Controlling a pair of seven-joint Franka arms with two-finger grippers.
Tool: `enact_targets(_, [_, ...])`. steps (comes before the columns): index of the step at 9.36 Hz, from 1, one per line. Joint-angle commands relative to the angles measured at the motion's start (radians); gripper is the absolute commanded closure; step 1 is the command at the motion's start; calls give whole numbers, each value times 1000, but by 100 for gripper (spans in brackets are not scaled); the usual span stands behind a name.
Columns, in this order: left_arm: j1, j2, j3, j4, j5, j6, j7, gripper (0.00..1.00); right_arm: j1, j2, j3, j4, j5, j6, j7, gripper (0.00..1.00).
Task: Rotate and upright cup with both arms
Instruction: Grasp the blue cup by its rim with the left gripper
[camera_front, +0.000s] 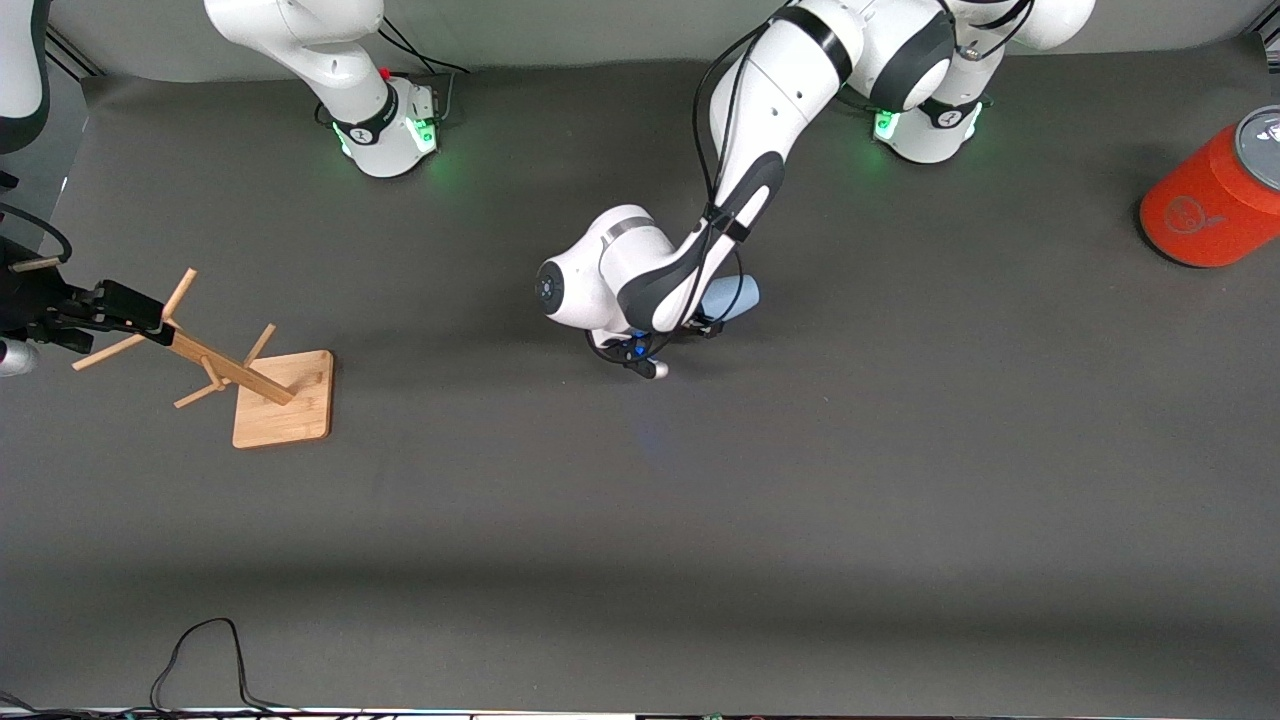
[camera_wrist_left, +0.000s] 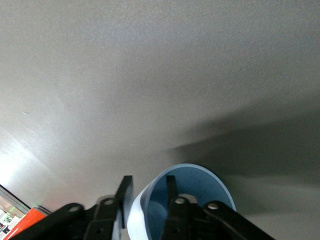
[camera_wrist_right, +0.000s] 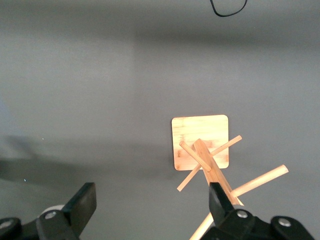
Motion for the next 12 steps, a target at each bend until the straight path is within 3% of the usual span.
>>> enact_targets(1, [17, -5, 6, 34, -12, -22, 7, 0, 2, -24, 2, -20, -12, -19, -20, 0])
enact_targets(6, [25, -6, 6, 26, -33, -36, 16, 4, 2, -24, 5, -20, -12, -22, -5, 0])
enact_targets(7, [27, -6, 6, 25, -31, -41, 24, 27, 4, -24, 7, -20, -12, -22, 24, 0])
enact_targets(9, [25, -8, 6, 22, -25, -45, 42, 100, 4, -24, 8, -20, -12, -22, 56, 0])
enact_targets(12, [27, -8, 8, 23, 4, -62, 97, 100, 5, -21, 8, -18, -10, -22, 49, 0])
